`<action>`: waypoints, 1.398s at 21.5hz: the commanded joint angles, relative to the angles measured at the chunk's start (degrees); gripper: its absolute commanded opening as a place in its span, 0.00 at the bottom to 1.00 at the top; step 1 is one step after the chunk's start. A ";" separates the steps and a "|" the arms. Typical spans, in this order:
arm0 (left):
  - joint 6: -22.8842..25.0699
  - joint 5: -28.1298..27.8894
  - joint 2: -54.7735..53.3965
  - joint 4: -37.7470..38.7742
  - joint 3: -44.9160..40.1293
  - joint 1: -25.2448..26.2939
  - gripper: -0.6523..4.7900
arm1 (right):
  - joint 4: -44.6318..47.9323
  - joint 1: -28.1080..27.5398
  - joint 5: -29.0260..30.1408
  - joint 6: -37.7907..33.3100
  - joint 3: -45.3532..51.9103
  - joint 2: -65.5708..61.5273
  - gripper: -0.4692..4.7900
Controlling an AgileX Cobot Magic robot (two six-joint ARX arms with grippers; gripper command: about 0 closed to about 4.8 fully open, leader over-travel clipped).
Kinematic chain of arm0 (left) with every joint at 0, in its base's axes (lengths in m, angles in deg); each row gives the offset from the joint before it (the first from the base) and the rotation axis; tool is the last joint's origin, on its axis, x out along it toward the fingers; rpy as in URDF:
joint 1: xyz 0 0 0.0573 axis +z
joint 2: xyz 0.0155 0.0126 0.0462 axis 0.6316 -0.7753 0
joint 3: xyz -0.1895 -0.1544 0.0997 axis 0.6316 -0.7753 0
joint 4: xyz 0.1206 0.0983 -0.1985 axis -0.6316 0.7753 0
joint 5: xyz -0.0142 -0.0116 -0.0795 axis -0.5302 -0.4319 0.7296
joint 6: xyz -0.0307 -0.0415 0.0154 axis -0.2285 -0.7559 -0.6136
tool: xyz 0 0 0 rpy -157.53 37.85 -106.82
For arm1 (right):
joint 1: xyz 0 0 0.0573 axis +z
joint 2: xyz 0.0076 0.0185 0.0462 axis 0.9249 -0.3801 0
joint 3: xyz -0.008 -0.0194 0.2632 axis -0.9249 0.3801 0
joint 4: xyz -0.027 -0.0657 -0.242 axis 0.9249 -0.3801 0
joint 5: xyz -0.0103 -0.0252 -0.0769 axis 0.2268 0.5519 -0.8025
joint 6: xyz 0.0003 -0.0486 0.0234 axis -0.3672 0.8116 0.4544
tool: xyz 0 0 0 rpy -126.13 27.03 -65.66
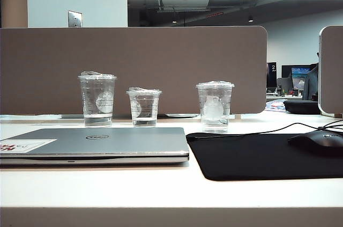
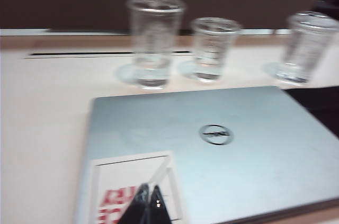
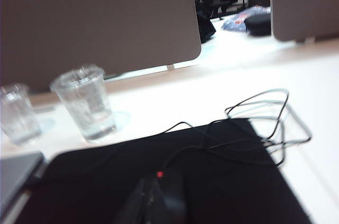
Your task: Pick up the coffee cup on the right and place it on the right side of the laptop.
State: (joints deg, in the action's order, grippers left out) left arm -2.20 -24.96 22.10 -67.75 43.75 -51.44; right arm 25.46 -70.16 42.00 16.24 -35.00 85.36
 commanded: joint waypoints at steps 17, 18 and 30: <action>0.13 0.02 0.00 -0.87 0.17 -17.84 0.11 | 11.89 0.02 -1.68 -19.54 -3.93 -1.38 0.11; 0.13 0.02 0.00 -0.87 0.17 -17.84 0.11 | 12.17 0.02 -2.12 -19.45 -4.90 -2.32 0.11; 0.13 0.02 0.00 -0.81 0.17 -17.84 0.11 | 38.21 0.07 19.69 3.39 -21.68 -62.71 1.00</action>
State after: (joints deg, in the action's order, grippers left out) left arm -2.20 -24.94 22.10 -67.75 43.75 -69.25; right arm 55.10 -70.10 60.08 18.20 -55.00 28.09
